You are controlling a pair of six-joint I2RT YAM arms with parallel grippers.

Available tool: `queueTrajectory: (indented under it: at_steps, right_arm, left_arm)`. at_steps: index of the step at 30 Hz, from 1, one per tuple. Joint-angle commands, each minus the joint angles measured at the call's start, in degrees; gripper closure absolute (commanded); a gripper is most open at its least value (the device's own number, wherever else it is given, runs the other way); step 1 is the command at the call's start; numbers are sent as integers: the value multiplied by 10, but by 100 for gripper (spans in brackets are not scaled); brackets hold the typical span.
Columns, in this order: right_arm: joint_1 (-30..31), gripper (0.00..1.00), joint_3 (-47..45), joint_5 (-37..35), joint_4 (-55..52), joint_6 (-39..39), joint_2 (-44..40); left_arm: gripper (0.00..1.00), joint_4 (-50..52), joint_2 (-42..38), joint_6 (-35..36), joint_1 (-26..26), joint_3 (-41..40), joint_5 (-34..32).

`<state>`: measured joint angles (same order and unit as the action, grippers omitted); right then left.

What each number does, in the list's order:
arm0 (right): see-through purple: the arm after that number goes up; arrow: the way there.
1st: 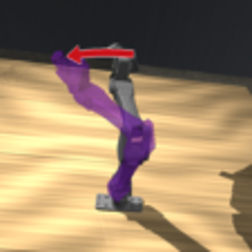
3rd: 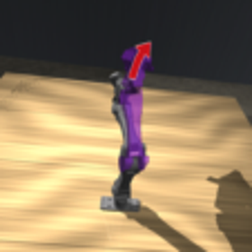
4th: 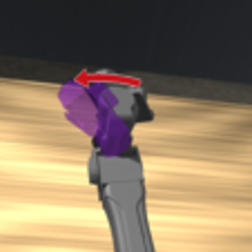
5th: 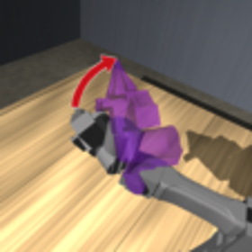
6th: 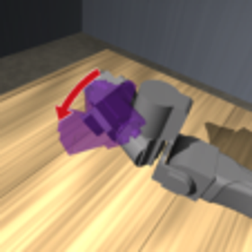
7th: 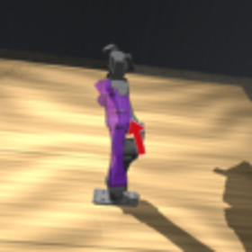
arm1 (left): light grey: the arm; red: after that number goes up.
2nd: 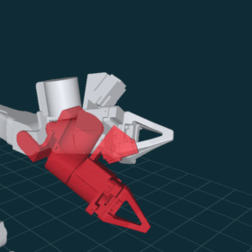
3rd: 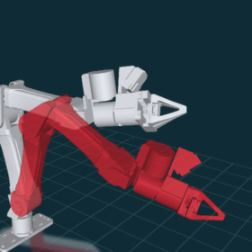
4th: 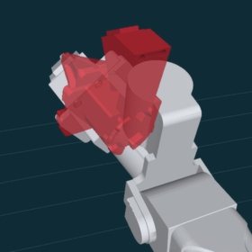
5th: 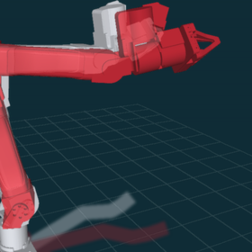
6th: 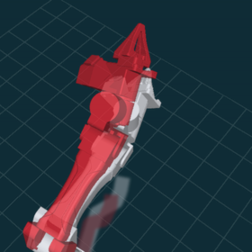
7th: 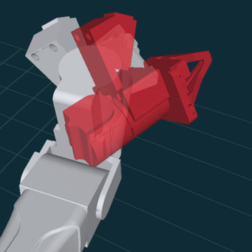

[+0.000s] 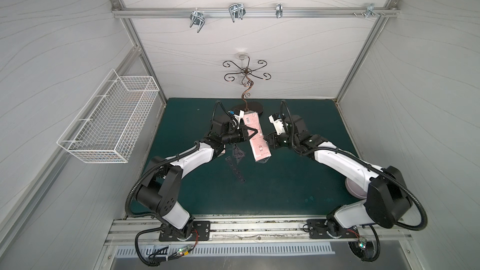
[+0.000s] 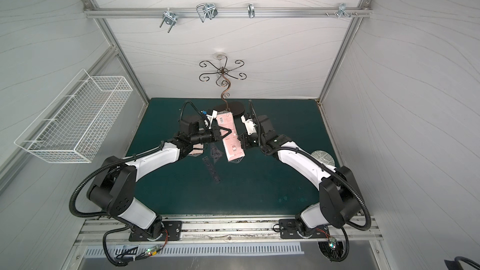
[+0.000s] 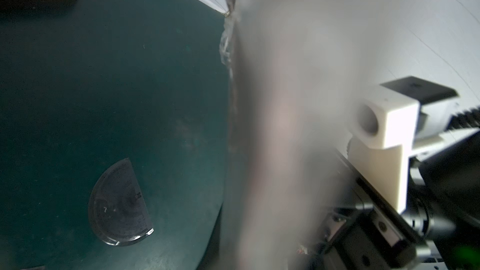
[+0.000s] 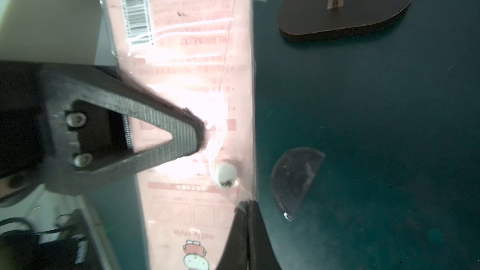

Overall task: Open the ruler set and take out the ruler
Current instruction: Open the ruler set bag.

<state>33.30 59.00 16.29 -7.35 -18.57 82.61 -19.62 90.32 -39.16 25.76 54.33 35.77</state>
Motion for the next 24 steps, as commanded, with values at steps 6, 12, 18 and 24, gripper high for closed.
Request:
queueTrajectory:
  at_steps: [6, 12, 18, 24]
  right_arm:
    - [-102, 100, -36, 198, 119, -168, -8]
    - [-149, 100, -85, 270, 220, -269, 9]
    - [-175, 100, -94, 289, 229, -293, 13]
    - [-199, 100, -105, 278, 209, -292, 2]
  left_arm:
    - [100, 23, -21, 37, -4, 7, 3]
    - [100, 25, -23, 38, -5, 5, 2]
    - [100, 22, -23, 37, -10, 2, -2]
    - [100, 25, -24, 39, -15, -1, -10]
